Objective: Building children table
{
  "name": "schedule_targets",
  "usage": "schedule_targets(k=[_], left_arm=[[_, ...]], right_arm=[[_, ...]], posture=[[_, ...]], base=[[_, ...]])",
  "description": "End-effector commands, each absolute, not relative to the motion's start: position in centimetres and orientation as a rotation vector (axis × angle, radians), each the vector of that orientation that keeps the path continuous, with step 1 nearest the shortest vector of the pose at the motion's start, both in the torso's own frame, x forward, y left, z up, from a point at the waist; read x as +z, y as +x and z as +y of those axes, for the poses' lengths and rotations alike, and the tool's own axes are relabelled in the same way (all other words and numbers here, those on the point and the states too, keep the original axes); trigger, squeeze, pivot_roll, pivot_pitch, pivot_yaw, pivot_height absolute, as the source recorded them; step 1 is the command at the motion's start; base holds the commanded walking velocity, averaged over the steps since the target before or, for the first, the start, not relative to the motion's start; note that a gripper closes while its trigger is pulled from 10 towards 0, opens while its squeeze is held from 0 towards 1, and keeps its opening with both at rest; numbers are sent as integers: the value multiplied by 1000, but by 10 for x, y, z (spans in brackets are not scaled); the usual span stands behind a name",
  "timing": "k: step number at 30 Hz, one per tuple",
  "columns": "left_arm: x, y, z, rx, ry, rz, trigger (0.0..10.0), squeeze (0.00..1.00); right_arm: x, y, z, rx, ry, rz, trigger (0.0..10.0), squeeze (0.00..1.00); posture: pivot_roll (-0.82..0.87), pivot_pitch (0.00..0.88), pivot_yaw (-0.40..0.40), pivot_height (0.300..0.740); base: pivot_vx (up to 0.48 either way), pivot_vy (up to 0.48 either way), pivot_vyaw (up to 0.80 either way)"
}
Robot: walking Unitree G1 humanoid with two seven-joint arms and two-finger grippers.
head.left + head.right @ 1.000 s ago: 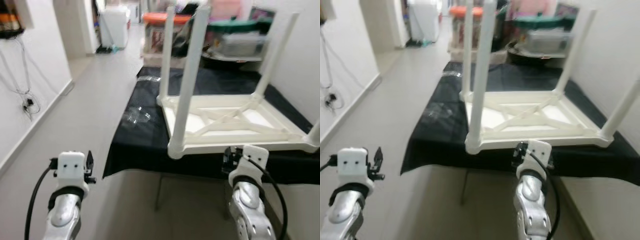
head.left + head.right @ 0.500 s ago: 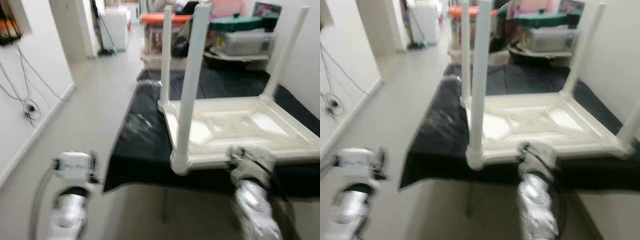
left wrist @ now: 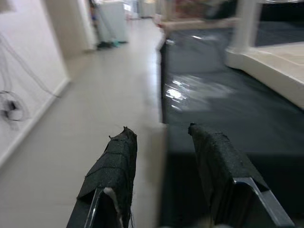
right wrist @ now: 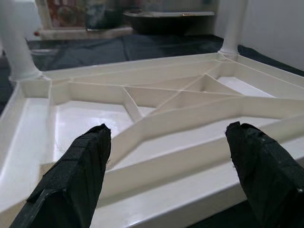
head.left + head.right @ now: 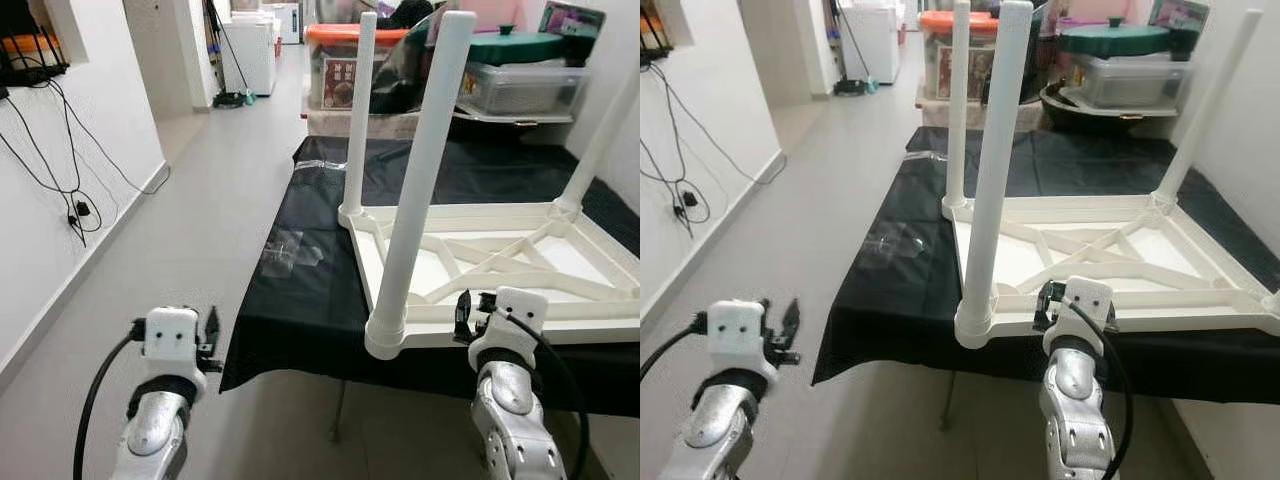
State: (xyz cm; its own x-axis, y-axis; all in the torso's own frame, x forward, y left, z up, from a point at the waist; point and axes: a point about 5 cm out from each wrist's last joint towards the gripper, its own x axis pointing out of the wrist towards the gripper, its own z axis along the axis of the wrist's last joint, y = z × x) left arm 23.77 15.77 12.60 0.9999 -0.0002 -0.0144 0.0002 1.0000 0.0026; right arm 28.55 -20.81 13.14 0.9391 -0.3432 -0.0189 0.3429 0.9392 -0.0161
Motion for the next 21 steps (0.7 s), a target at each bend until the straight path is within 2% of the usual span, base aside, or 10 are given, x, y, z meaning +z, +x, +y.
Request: schedule_targets(k=[1, 4, 6, 13, 14, 15, 20, 21], left_arm=[[119, 232, 145, -89, -36, 55, 10000, 0], [115, 227, 136, -163, -44, 68, 10000, 0], [111, 218, 120, -290, -47, 84, 10000, 0], [107, 209, 109, -398, -27, 91, 10000, 0], [107, 209, 108, -408, -20, 91, 10000, 0], [107, 208, 108, -416, -14, 90, 10000, 0], [108, 206, 107, -430, -10, 88, 10000, 0], [109, 204, 105, -450, -10, 82, 10000, 0]], right_arm=[[130, 288, -212, -286, 24, 21, 10000, 0], [128, 288, -215, -206, 31, 31, 10000, 0], [126, 285, -227, -55, 36, 56, 10000, 0], [132, 280, -249, 134, 47, 82, 10000, 0], [137, 283, -257, 185, 45, 80, 10000, 169], [143, 285, -262, 247, 42, 76, 10000, 1000], [152, 288, -259, 417, 15, 85, 10000, 1000], [157, 290, -252, 507, 6, 84, 10000, 0]], posture=[[79, 0, -26, 740], [77, 0, -26, 740], [73, 0, -25, 740], [66, 0, -21, 740], [68, 0, -19, 740], [70, 0, -20, 740], [75, 0, -21, 740], [78, 0, -23, 740]], base=[[0, 0, 0], [0, 0, 0], [0, 0, 0], [0, 0, 0], [0, 0, 0], [0, 0, 0], [0, 0, 0], [0, 0, 0]])
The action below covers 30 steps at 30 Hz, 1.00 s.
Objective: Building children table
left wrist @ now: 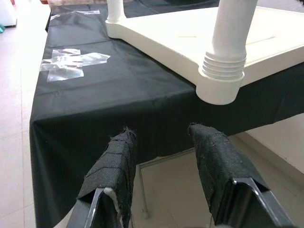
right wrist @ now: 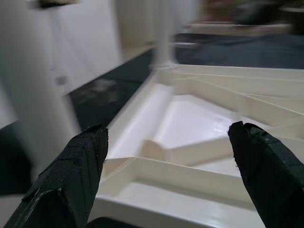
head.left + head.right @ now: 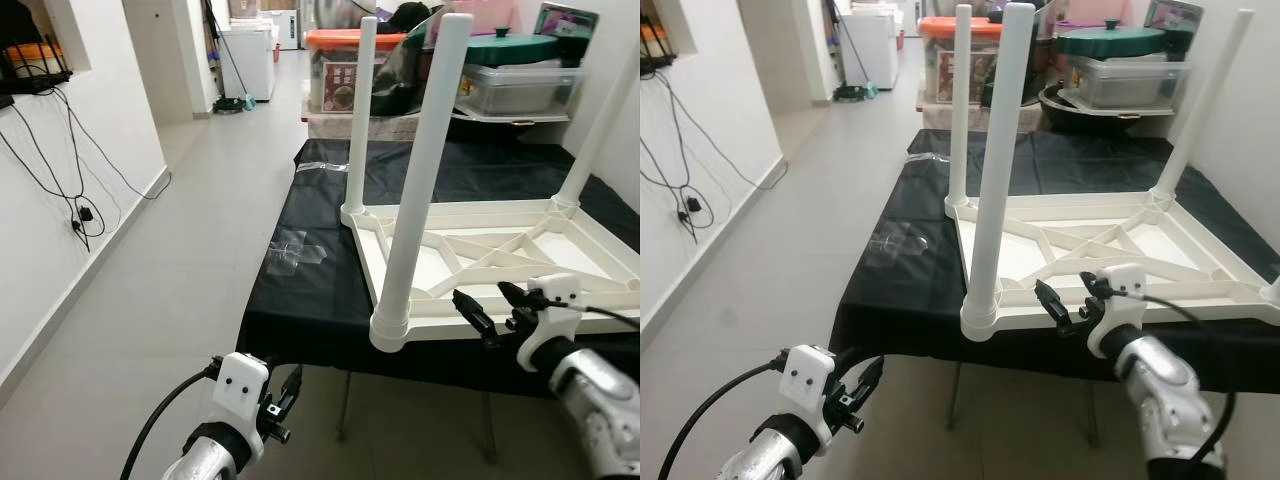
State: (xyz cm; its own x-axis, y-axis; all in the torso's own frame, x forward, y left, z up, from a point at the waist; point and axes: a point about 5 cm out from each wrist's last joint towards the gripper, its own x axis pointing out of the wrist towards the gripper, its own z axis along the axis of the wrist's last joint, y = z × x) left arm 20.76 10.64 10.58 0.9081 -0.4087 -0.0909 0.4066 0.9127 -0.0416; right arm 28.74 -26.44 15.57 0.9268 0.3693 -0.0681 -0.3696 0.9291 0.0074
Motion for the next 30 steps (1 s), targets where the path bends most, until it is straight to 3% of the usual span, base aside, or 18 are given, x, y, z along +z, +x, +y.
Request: schedule_targets(k=[1, 7, 15, 30], left_arm=[[109, 204, 105, -450, -10, 82, 10000, 0], [111, 196, 97, -524, 15, 70, 10000, 0], [112, 194, 96, -524, 20, 68, 10000, 0], [113, 193, 96, -520, 28, 68, 10000, 0]], right_arm=[[157, 290, -252, 507, 6, 84, 10000, 0], [173, 303, -231, 743, -33, 68, 10000, 0], [176, 313, -219, 854, -58, 75, 10000, 0], [178, 340, -199, 844, -29, 32, 10000, 0]], posture=[[78, 0, -23, 740], [86, 0, -31, 740], [90, 0, -40, 740], [97, 13, -50, 740]], base=[[0, 0, 0], [0, 0, 0], [0, 0, 0], [0, 0, 0]])
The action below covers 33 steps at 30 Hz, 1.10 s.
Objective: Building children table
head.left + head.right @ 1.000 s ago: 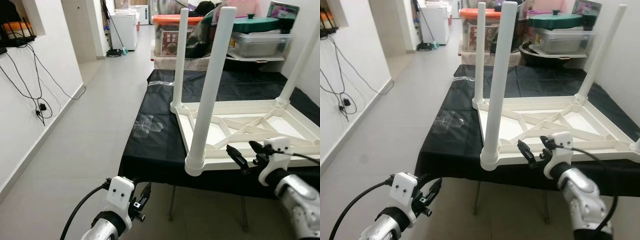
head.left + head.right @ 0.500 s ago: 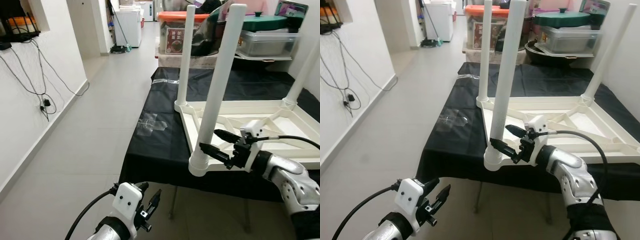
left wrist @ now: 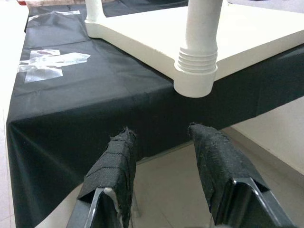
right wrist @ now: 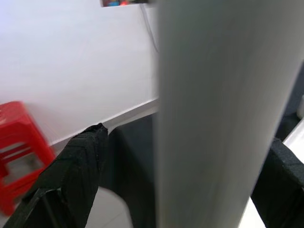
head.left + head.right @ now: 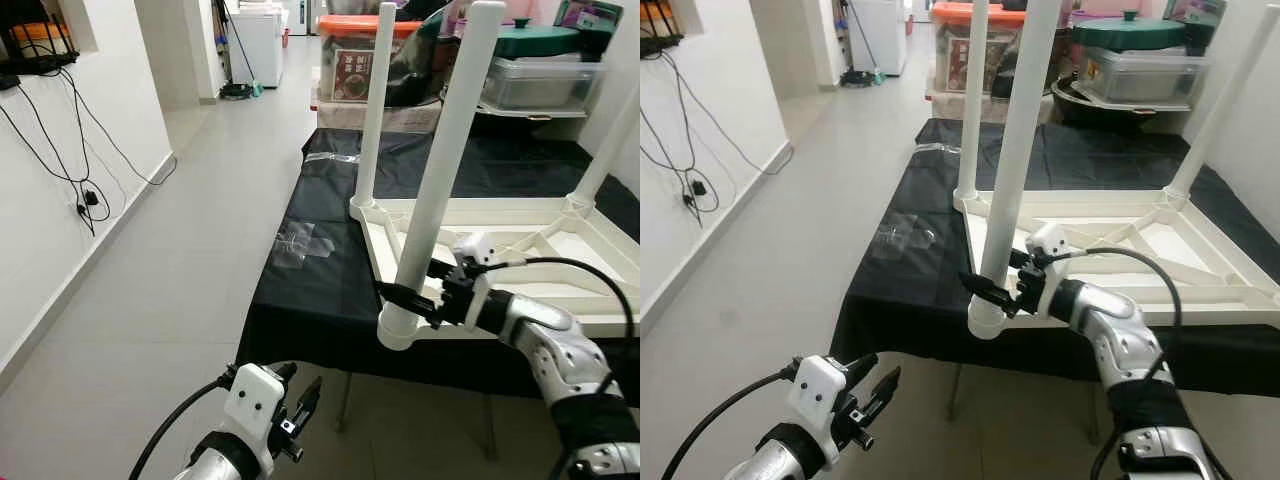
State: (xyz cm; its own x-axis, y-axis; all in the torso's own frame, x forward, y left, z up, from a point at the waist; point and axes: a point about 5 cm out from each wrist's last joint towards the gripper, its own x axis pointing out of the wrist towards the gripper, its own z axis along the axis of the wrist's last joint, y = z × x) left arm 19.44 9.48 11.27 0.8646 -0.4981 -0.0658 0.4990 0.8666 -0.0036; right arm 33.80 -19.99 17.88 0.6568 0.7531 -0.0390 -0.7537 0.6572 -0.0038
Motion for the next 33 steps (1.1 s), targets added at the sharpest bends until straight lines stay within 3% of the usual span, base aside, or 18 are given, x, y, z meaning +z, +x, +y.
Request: schedule_targets(k=[1, 18, 33], left_arm=[[112, 193, 96, -518, 29, 68, 10000, 0], [112, 194, 96, -518, 42, 69, 10000, 0], [112, 195, 95, -517, 51, 75, 10000, 0]], right_arm=[[179, 343, -198, 832, -25, 29, 10000, 0], [182, 357, -198, 759, -22, -2, 10000, 0], [179, 354, -187, 867, -1, 3, 10000, 0]], posture=[[99, 14, -50, 740], [98, 16, -49, 740], [101, 17, -47, 740]], base=[[0, 0, 0], [0, 0, 0], [0, 0, 0]])
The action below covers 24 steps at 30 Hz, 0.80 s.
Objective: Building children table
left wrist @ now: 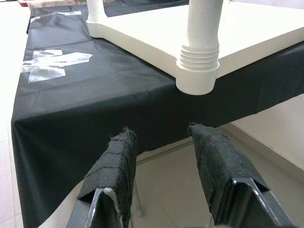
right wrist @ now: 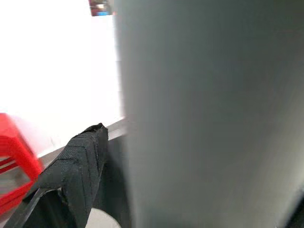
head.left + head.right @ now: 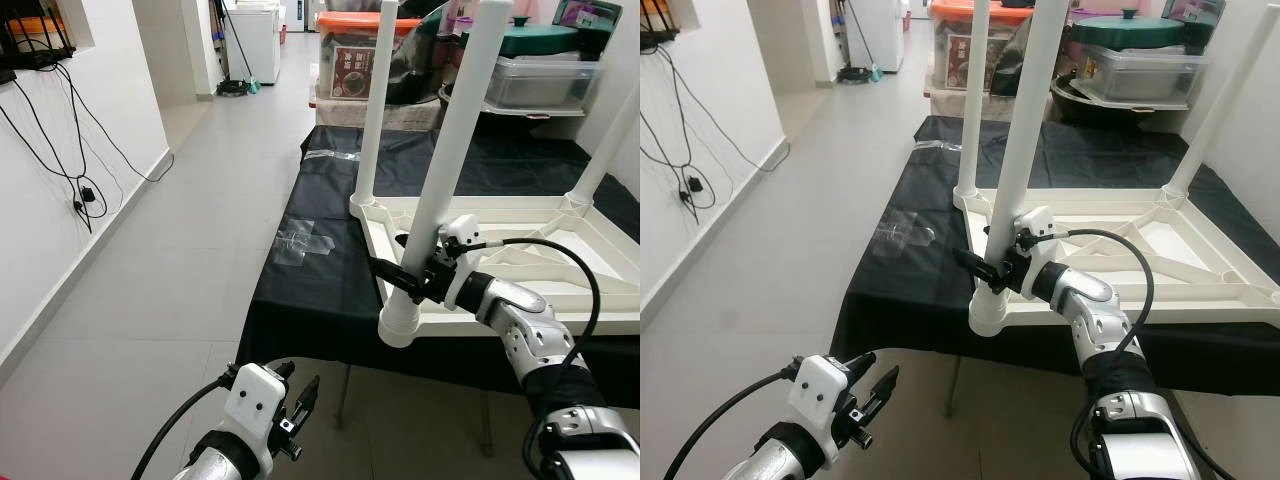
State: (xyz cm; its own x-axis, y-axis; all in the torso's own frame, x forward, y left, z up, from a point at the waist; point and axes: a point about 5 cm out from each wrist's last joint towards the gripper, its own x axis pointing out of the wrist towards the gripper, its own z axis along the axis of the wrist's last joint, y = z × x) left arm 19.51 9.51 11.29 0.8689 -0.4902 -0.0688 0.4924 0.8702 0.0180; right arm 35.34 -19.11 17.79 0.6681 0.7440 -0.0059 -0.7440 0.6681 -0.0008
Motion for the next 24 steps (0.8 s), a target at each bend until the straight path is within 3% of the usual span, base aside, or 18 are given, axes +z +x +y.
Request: schedule_targets(k=[1, 10, 11, 12, 13, 24], left_arm=[[112, 195, 95, -518, 51, 75, 10000, 0], [111, 195, 95, -514, 55, 76, 10000, 0], [112, 195, 95, -514, 55, 76, 10000, 0], [112, 195, 95, -514, 55, 76, 10000, 0], [111, 195, 95, -514, 55, 77, 10000, 0], [111, 195, 96, -513, 53, 79, 10000, 0]], right_arm=[[179, 355, -187, 862, -2, 3, 10000, 0], [184, 362, -189, 827, -6, -10, 10000, 0], [184, 363, -190, 822, -9, -12, 4431, 0], [185, 363, -190, 819, -10, -14, 4431, 0], [185, 363, -190, 818, -10, -16, 0, 0], [178, 359, -184, 842, -6, -23, 0, 0]], posture=[[101, 17, -47, 740], [105, 15, -49, 740], [104, 17, -48, 740], [104, 17, -48, 740], [105, 16, -49, 740], [104, 18, -48, 740]], base=[[0, 0, 0], [0, 0, 0], [0, 0, 0], [0, 0, 0], [0, 0, 0], [0, 0, 0]])
